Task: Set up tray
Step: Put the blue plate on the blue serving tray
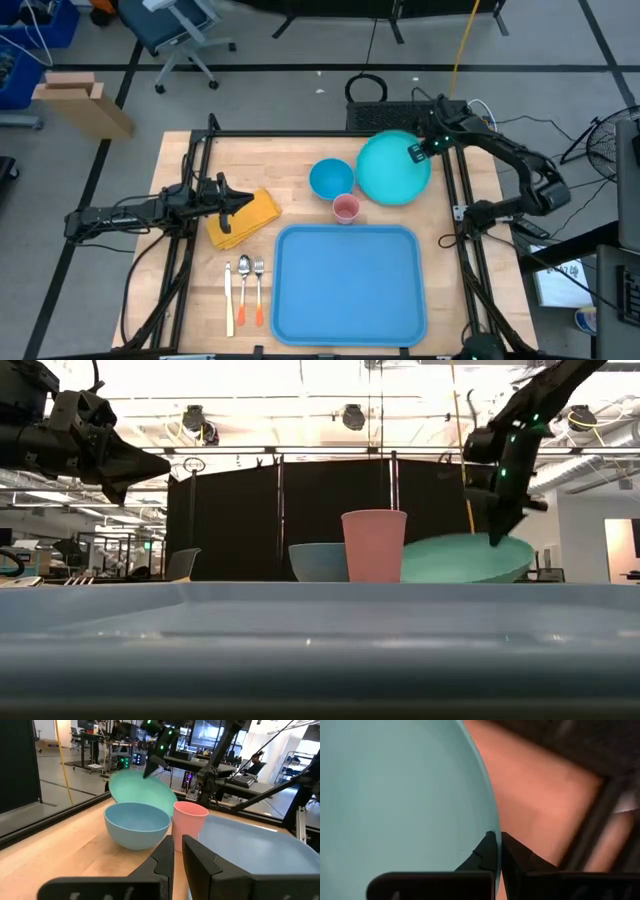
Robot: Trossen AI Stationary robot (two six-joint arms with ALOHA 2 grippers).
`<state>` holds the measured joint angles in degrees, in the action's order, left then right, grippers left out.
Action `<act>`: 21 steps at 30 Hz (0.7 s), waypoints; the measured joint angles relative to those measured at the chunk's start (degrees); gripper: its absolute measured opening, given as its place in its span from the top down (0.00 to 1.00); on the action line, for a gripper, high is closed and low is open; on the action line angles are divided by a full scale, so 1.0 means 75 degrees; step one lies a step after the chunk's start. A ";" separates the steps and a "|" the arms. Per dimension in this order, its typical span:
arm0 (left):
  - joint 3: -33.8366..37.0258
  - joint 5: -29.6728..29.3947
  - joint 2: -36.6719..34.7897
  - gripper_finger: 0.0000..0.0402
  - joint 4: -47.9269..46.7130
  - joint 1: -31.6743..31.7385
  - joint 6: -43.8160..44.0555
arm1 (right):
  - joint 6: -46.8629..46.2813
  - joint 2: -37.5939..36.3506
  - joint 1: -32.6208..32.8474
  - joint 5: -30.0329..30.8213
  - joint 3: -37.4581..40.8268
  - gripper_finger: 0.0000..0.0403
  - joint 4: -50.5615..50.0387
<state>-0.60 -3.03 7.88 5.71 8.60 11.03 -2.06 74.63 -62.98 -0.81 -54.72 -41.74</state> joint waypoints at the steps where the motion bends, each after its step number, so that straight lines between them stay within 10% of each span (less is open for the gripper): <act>1: 0.0000 -0.0003 -0.0003 0.91 0.0000 0.0000 0.0000 | -0.0047 -0.0148 -0.0005 0.0017 -0.0088 1.00 0.0045; 12: 0.0000 -0.0003 -0.0001 0.91 0.0003 0.0000 -0.0009 | -0.0231 -0.1216 0.0208 -0.2056 -0.1330 1.00 -0.0277; 21: 0.0000 0.0000 -0.0001 0.91 -0.0020 -0.0003 -0.0009 | 0.0047 -0.1882 0.2354 -0.2909 -0.2114 1.00 -0.1459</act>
<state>-0.60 -3.03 7.87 5.56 8.58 10.96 -1.71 60.51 -45.33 -22.63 -70.57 -52.68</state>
